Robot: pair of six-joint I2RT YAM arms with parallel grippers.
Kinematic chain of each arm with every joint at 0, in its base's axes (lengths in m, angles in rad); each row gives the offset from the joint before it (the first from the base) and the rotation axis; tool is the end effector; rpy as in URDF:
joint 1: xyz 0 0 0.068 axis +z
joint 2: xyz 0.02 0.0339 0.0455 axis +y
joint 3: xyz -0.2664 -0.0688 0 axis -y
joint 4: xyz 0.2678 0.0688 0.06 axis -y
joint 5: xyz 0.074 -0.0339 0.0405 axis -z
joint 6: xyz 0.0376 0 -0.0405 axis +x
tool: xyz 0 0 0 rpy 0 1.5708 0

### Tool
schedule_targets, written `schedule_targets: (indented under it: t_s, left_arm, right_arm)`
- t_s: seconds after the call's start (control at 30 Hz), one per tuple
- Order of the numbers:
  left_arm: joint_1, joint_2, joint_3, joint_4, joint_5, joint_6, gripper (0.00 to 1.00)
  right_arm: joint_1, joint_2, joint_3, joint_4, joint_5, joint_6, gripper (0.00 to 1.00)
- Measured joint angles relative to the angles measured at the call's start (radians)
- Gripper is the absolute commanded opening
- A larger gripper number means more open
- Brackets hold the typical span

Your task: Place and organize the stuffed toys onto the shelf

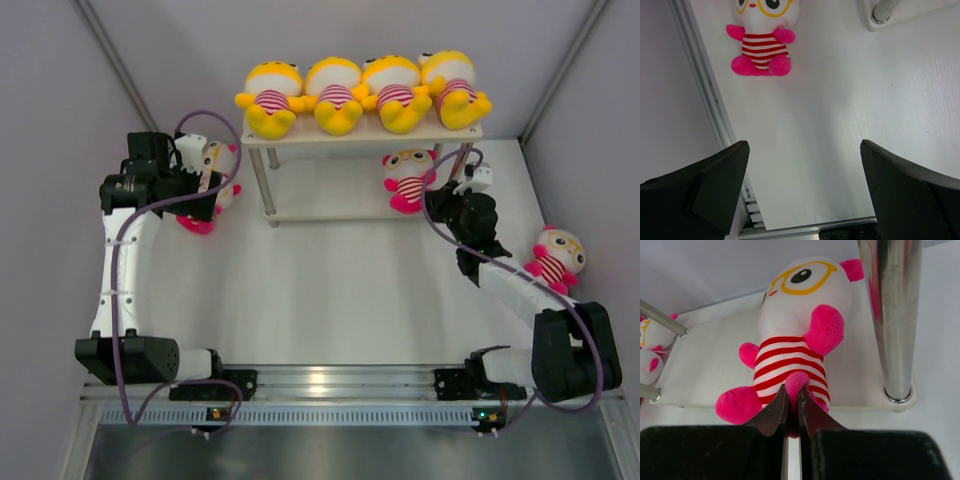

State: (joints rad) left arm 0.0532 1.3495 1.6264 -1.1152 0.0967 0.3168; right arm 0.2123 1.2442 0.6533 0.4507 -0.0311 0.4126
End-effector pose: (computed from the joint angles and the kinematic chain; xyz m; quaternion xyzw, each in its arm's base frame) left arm 0.2770 0.0111 0.4215 0.1397 0.9222 0.0214 0.3599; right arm 0.2938 0.0645 0.2509 0.0653 0.7520 0.2127 0.6204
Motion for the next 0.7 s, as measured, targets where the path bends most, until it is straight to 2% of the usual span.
schedule_targets:
  t_s: [0.27,0.6,0.7]
  left_arm:
    - [0.0,0.002,-0.006,0.0,0.0,0.0,0.99]
    - [0.0,0.002,-0.018,0.0,0.0,0.001,0.99]
    - [0.0,0.002,-0.019,0.0,0.0,0.001,0.99]
  right_arm:
    - [0.002,0.132,-0.018,0.078,0.053,0.057,0.0]
    - [0.002,0.199,-0.016,0.127,0.092,0.097,0.0]
    - [0.002,0.237,0.007,0.103,0.103,0.111,0.06]
